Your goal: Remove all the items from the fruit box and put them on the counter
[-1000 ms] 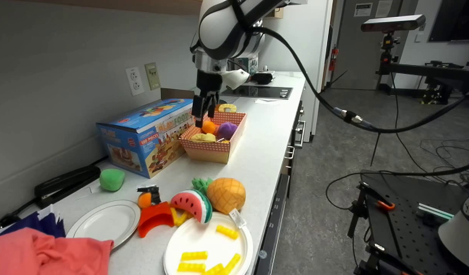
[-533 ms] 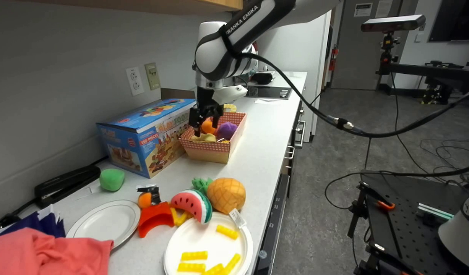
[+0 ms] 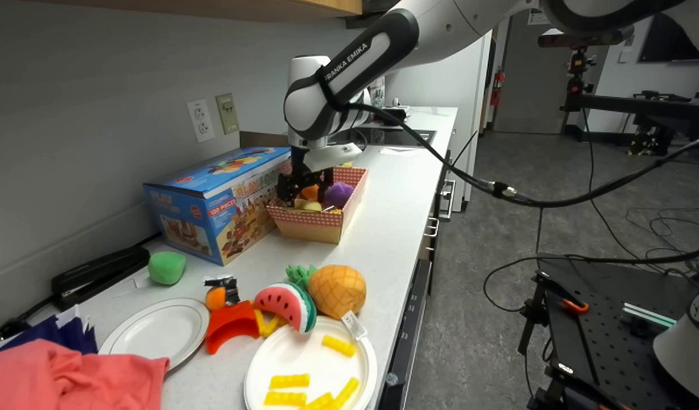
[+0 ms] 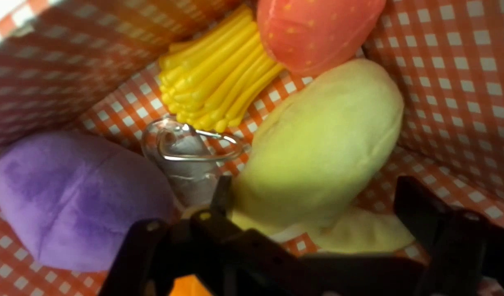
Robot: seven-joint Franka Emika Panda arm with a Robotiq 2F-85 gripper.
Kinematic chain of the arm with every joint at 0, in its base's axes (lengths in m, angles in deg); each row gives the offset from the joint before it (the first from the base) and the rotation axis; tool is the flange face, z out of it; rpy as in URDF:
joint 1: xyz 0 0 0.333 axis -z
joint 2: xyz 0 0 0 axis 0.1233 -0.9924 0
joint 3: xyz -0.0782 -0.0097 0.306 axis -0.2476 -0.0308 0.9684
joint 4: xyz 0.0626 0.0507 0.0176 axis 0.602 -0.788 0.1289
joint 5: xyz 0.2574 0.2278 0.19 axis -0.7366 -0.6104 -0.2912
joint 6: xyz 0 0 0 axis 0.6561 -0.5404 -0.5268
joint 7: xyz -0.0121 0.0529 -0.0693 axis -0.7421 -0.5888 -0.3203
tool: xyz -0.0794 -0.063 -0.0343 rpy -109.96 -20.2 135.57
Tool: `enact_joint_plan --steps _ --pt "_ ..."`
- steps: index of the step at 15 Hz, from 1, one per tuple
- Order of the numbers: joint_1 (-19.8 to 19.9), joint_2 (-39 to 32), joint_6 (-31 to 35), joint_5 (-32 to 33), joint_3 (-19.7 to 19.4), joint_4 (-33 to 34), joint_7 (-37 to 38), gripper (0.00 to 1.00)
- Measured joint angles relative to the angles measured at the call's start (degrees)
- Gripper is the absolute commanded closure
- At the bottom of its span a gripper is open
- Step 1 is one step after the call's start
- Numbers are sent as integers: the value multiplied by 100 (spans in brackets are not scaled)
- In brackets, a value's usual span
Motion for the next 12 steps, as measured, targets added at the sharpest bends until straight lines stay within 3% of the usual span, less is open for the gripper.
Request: enact_joint_plan --steps 1,8,11,12 --pt "-1 -75 -38 0 -28 55 97 26" --pt "-14 -263 -209 0 -114 260 349 81" --pt "-45 -159 -204 3 -97 218 284 98" --pt "-57 -81 -196 4 -90 173 226 99"
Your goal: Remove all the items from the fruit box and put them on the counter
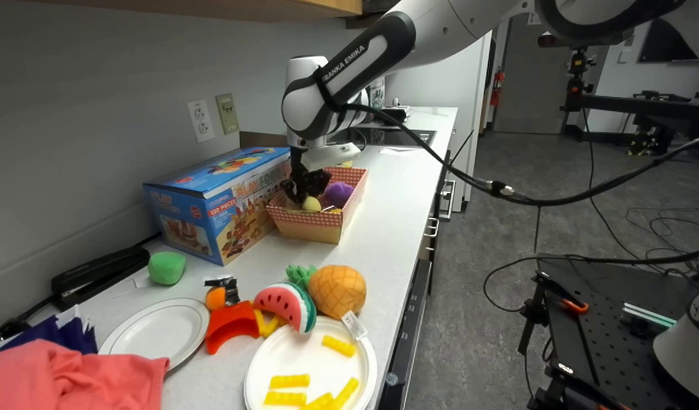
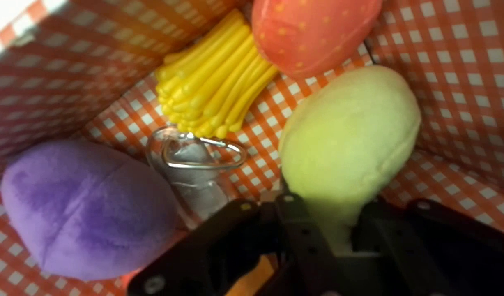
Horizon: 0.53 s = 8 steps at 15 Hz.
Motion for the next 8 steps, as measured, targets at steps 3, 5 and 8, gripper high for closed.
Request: enact_joint_plan --steps 3,5,8 --pt "-18 407 99 0 58 -257 -290 97" --pt "-17 795 219 -7 146 -532 -547 97" --pt "-16 1398 353 -54 392 -995 -1009 97"
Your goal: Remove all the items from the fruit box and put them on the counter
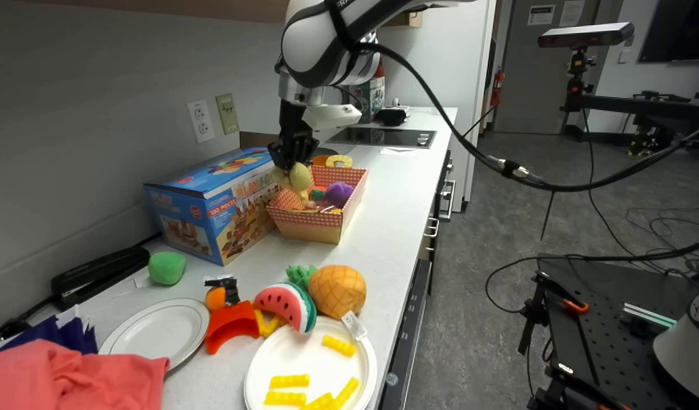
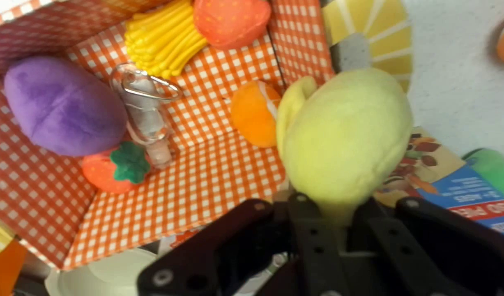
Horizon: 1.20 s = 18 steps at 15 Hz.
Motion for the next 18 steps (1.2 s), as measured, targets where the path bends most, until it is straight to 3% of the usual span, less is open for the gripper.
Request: enact_joint_plan --steps 6,11,12,14,18 --pt "-65 850 1 -151 712 -914 -1301 97" --pt "-260 917 -14 -164 995 -1392 -2192 97" --pt "-297 890 -20 -151 996 -1458 -2294 64" --pt "-334 838 -27 -119 997 -1555 -2455 56" --pt "-347 799 -38 -89 1006 -1588 -2793 24"
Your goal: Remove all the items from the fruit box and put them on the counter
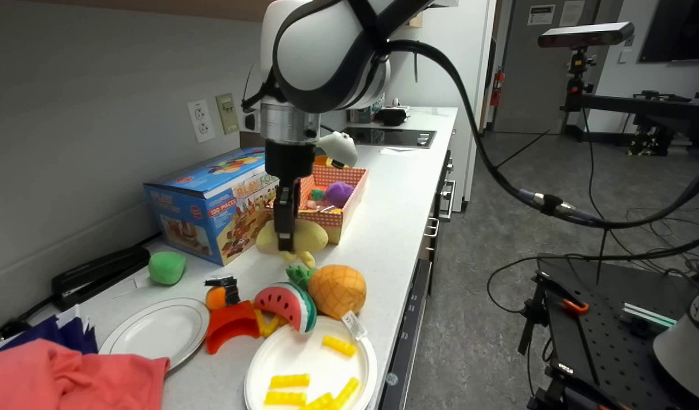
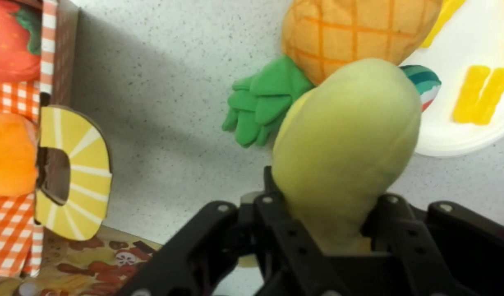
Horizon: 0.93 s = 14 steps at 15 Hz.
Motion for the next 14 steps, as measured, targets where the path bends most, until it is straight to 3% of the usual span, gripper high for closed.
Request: enact_joint_plan --steps 4,14 --pt "12 151 -61 -9 6 11 -331 0" --pt "368 283 -407 -5 -475 365 -536 0"
